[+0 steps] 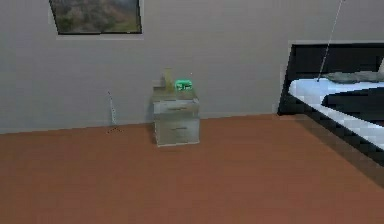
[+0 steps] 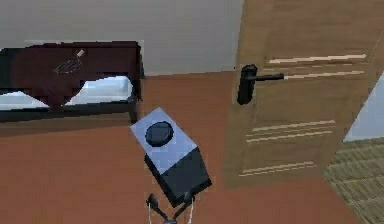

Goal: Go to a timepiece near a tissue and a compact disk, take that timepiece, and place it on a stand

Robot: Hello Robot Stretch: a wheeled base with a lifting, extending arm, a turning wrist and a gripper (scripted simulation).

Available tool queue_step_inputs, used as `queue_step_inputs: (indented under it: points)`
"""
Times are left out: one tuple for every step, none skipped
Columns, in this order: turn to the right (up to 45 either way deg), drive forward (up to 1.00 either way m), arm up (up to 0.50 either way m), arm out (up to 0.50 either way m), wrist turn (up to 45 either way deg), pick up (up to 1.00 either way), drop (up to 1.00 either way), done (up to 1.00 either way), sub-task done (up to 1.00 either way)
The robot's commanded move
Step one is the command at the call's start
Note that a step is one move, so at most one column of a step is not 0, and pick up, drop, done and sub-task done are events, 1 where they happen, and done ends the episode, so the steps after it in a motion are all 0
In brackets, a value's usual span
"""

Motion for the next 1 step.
queue_step_inputs:
  points:
    - [-3.0, 0.00, 0.00, 0.00, 0.0, 0.00, 0.00, 0.00, 0.00]
